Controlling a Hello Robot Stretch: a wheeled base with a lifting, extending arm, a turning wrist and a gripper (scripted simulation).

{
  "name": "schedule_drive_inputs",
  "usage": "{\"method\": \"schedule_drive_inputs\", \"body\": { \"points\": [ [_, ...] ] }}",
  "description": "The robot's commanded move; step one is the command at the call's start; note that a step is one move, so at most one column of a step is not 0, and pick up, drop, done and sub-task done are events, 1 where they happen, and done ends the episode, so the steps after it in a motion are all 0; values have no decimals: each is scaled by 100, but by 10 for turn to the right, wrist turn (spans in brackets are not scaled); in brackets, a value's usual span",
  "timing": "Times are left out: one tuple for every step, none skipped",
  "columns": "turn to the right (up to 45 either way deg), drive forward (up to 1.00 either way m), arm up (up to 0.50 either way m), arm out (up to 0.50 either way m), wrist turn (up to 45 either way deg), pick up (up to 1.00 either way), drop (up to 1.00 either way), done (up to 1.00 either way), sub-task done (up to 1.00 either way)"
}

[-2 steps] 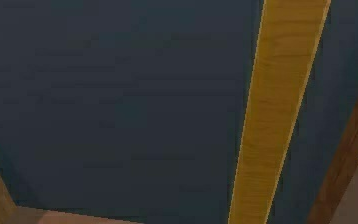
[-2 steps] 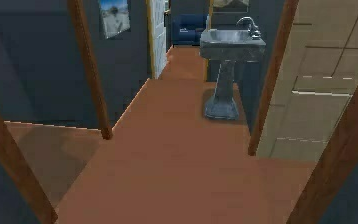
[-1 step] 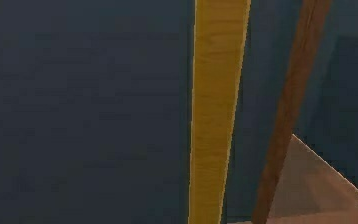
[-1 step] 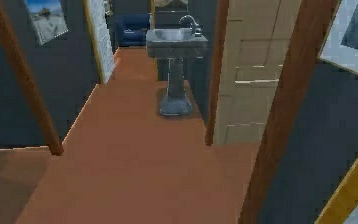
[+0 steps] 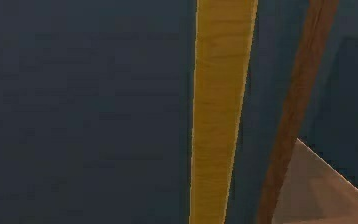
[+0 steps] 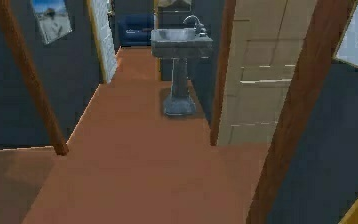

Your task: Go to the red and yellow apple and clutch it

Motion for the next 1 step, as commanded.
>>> {"method": "schedule_drive_inputs", "body": {
  "points": [
    [-450,0,0,0,0,0,0,0,0]
  ]
}}
